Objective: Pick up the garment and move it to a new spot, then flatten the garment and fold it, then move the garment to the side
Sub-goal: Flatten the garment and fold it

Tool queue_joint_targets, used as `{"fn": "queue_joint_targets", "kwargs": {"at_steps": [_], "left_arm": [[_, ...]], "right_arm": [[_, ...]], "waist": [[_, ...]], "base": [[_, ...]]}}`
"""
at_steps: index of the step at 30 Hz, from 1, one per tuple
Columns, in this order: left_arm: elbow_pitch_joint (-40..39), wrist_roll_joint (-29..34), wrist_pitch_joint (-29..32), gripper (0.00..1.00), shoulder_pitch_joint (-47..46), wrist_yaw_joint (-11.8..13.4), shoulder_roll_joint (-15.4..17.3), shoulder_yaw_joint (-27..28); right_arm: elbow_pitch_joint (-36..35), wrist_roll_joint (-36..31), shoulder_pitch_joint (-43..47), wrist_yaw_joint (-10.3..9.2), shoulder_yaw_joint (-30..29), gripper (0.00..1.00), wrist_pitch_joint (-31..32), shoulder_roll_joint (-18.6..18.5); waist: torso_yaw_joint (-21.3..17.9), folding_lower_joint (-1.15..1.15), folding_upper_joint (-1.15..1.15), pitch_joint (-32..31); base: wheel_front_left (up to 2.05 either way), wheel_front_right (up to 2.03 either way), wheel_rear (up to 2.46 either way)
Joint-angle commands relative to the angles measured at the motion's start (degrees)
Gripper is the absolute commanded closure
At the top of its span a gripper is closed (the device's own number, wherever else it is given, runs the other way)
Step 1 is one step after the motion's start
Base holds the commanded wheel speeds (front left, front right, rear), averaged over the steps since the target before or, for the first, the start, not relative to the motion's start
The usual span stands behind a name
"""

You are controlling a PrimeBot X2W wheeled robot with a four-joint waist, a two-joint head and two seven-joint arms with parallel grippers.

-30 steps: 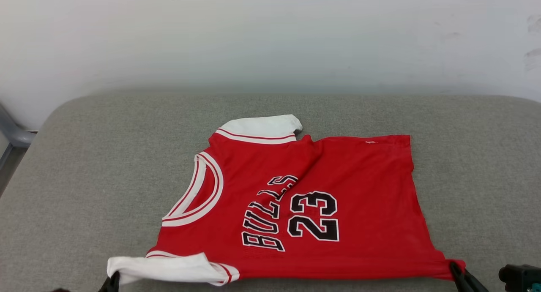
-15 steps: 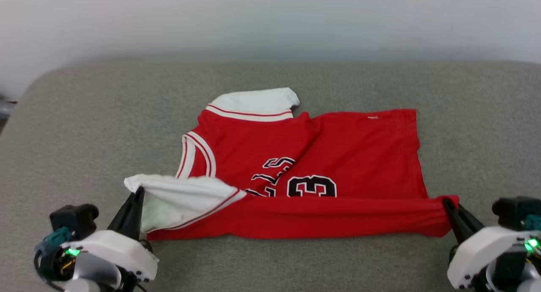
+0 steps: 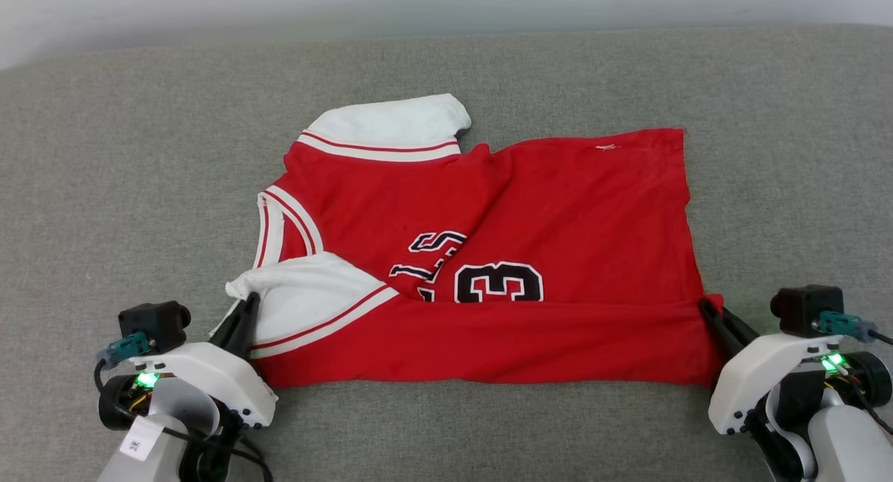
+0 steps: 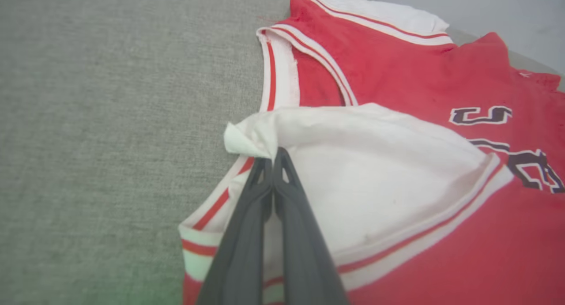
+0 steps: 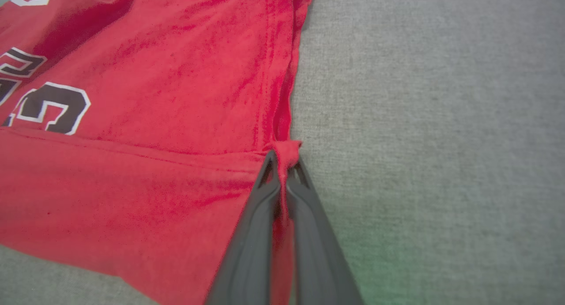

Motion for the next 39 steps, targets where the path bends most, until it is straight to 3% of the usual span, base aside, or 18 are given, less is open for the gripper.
{"fn": "queue_joint_targets", "kwargs": {"at_steps": [1,5,6,7,8,9,10,17,24,32,39], "left_arm": [[1.64,-0.11,0.38,1.00,-1.15,-0.58,0.03,-0.36],[5.48,-0.64,1.41,1.00,-2.98,-1.84,-0.27,-1.72],[6.09,-0.91,1.51,1.00,-3.34,-2.12,-0.38,-1.88],[6.72,-1.14,1.50,0.94,-3.62,-2.23,-0.46,-1.99],[7.24,-1.26,1.46,0.71,-3.82,-2.49,-0.50,-2.12],[7.66,-1.50,1.23,0.37,-3.94,-2.58,-0.43,-2.03],[7.91,-1.58,0.83,0.01,-4.05,-2.52,-0.35,-1.81],[8.25,-1.18,-0.92,0.00,-3.42,-0.45,0.93,-0.57],[3.59,-0.73,3.95,0.00,-2.28,0.80,5.29,-0.61],[-6.74,-6.09,22.54,0.00,0.47,-1.59,13.04,-2.10],[-14.97,-13.14,37.36,0.00,3.64,2.57,15.66,-1.41]], "right_arm": [[1.69,0.21,-1.42,-0.06,0.66,1.00,-0.90,-0.56],[6.10,1.06,-3.10,-0.05,2.63,1.00,-3.05,-0.95],[6.96,1.35,-3.34,-0.05,3.16,0.85,-3.62,-1.12],[7.46,2.02,-3.60,-0.05,3.51,0.64,-4.48,-1.02],[7.87,2.39,-3.79,-0.05,3.91,0.08,-5.31,-1.14],[7.93,2.84,-4.04,-0.05,4.35,0.00,-6.51,-1.34],[7.86,3.16,-4.21,-0.05,4.39,0.00,-8.03,-1.50],[5.10,1.79,-1.66,-0.06,3.44,0.00,-18.64,-1.52],[-0.83,-1.06,2.79,-0.06,0.30,0.00,-19.55,0.86],[-6.71,-2.78,6.75,-0.06,-1.86,0.00,-16.16,3.40],[-9.05,-2.95,7.90,-0.06,-2.40,0.00,-14.17,4.84]], "waist": [[-0.01,-0.01,0.00,0.43],[0.19,-0.01,0.00,0.65],[0.25,-0.01,0.00,0.58],[0.30,-0.01,0.00,0.47],[0.34,-0.01,0.00,0.24],[0.36,-0.01,0.00,-0.02],[0.42,-0.01,0.00,-0.34],[0.90,-0.01,0.00,-3.64],[1.00,-0.01,0.00,-7.00],[0.28,-0.01,0.00,-8.66],[-0.68,-0.01,0.00,-7.57]], "base": [[0.00,0.00,0.00],[0.00,0.00,0.00],[0.00,0.00,0.00],[0.00,0.00,0.00],[0.00,0.00,0.00],[0.00,0.00,0.00],[0.00,0.00,0.00],[0.00,0.00,0.00],[0.00,0.00,0.00],[0.00,0.00,0.00],[0.00,0.00,0.00]]}}
